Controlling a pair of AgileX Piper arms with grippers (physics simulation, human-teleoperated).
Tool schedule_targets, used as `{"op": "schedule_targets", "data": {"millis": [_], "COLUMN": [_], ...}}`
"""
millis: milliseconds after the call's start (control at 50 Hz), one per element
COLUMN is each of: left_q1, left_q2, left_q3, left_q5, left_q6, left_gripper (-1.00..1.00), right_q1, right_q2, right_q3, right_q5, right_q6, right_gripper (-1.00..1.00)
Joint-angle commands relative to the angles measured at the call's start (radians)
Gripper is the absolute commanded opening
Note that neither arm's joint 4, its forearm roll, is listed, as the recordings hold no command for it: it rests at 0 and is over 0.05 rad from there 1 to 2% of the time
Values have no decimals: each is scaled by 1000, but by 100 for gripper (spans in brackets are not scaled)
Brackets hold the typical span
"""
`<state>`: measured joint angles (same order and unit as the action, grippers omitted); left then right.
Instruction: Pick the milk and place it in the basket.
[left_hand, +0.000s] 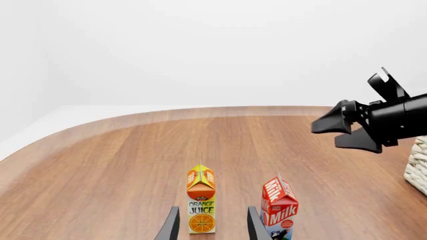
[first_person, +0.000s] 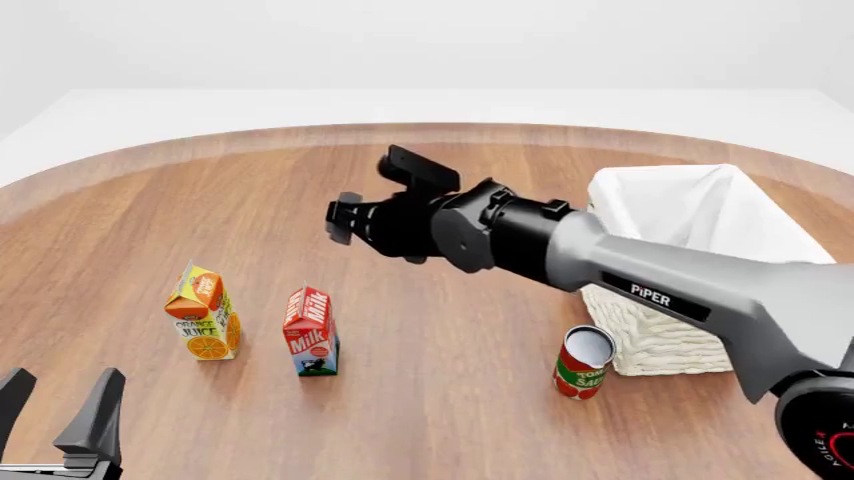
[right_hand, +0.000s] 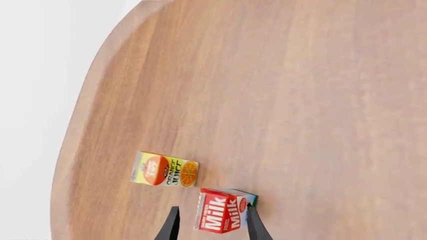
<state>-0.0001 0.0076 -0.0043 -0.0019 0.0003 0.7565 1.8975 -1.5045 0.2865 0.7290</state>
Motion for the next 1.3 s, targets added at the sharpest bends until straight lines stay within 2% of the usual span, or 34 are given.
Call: {"op": "schedule_targets", "data": {"millis": [20, 280, 540, 1300], "left_q1": [0, 0, 0, 0], "left_q2": [0, 0, 0, 0], "left_q3": [0, 0, 0, 0], "left_q5": [0, 0, 0, 0], "left_q6": [0, 0, 0, 0], "left_gripper": [100, 100, 100, 100], "right_q1": [14, 30, 53, 45], "right_q2": [36, 37, 55, 77], "right_q3": [-50, -11, 5, 21], "right_q5": [16, -16, -35, -48], "right_q6": [18, 33, 71, 99], "right_gripper": [100, 100, 100, 100]}}
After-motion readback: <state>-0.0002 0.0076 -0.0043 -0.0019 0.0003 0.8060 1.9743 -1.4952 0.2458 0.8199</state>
